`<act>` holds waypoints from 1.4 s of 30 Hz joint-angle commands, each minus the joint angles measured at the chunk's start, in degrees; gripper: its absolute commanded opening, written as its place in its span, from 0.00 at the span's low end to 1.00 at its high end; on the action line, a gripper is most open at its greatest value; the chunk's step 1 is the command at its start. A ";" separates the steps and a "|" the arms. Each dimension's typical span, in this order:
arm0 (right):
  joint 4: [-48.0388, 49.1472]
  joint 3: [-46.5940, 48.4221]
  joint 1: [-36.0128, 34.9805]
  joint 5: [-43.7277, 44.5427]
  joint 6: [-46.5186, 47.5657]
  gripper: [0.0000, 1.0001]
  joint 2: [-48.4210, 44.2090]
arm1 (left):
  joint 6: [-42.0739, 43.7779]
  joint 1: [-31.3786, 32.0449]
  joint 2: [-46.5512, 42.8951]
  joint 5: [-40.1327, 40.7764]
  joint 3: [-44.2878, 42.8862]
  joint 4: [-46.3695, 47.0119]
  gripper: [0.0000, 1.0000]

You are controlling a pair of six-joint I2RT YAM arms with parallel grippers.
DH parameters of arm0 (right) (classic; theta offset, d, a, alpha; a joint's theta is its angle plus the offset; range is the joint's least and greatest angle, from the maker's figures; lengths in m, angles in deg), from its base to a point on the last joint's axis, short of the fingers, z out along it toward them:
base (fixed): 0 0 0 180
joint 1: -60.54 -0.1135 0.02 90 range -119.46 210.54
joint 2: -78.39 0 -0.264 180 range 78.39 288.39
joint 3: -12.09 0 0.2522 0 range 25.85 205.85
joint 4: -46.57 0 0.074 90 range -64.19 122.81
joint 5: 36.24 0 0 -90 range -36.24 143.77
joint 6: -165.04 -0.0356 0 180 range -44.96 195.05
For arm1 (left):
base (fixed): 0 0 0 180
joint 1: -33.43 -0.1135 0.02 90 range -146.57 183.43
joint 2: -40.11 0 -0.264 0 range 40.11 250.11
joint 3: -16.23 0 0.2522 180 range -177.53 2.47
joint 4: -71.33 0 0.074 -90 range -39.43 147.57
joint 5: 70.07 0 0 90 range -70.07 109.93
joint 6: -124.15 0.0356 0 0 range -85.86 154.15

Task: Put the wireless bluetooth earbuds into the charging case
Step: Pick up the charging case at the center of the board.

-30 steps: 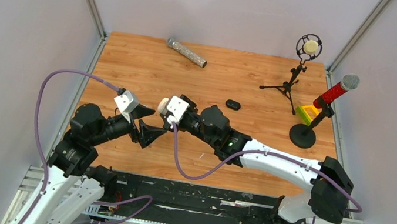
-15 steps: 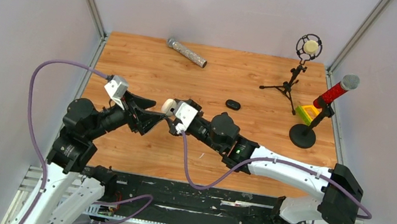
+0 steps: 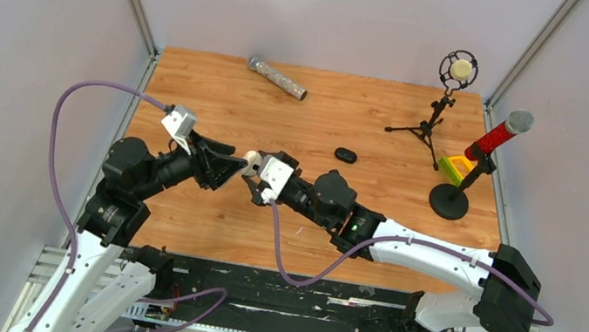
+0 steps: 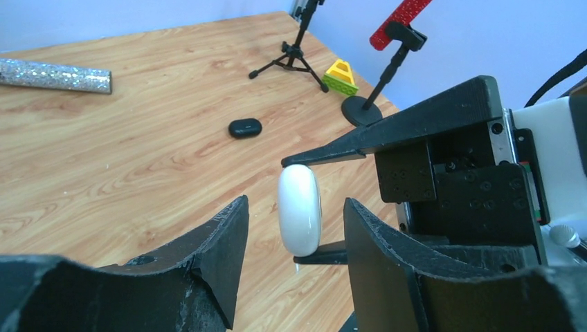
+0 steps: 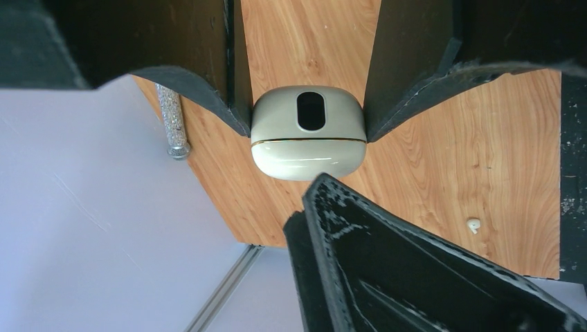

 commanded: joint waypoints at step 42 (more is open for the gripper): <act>-16.16 6.23 8.14 -24.44 -8.93 1.00 -5.10 | 9.98 0.11 3.32 -10.45 -0.95 -3.33 0.00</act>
